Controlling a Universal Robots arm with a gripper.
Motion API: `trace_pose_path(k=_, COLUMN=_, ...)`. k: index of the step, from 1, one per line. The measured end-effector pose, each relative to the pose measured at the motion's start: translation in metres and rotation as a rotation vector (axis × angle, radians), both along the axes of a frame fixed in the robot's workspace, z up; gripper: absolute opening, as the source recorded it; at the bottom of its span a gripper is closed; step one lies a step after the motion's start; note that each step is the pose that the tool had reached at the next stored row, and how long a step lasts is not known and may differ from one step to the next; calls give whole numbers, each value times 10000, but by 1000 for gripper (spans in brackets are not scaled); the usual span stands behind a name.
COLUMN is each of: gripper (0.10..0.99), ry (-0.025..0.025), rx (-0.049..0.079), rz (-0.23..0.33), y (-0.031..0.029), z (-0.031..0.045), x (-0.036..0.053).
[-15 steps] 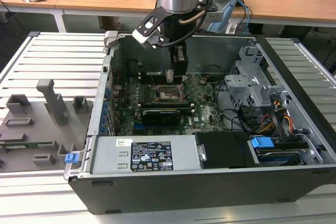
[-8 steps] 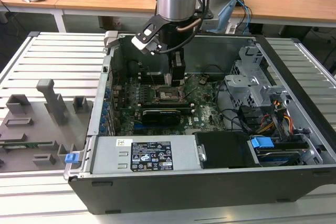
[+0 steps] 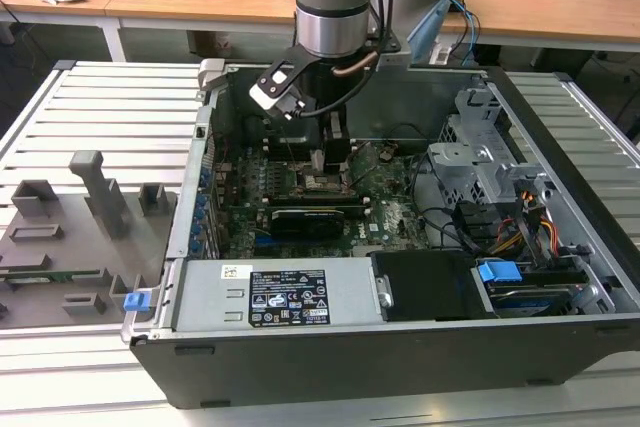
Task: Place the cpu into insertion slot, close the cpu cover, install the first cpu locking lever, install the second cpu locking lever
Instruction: 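Place the cpu into insertion slot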
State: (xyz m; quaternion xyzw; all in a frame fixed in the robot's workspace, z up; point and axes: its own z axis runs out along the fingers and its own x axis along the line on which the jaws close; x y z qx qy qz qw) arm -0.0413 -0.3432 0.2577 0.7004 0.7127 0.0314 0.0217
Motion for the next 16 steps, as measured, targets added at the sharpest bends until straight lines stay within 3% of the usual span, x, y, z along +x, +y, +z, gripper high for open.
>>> trace_pose_path(k=5, gripper=522, ry=0, rx=-1, rz=0, y=23, z=-110, x=-9)
trace_pose_path(k=16, gripper=522, ry=0, rx=-17, rz=1, y=110, z=-274, x=-11)
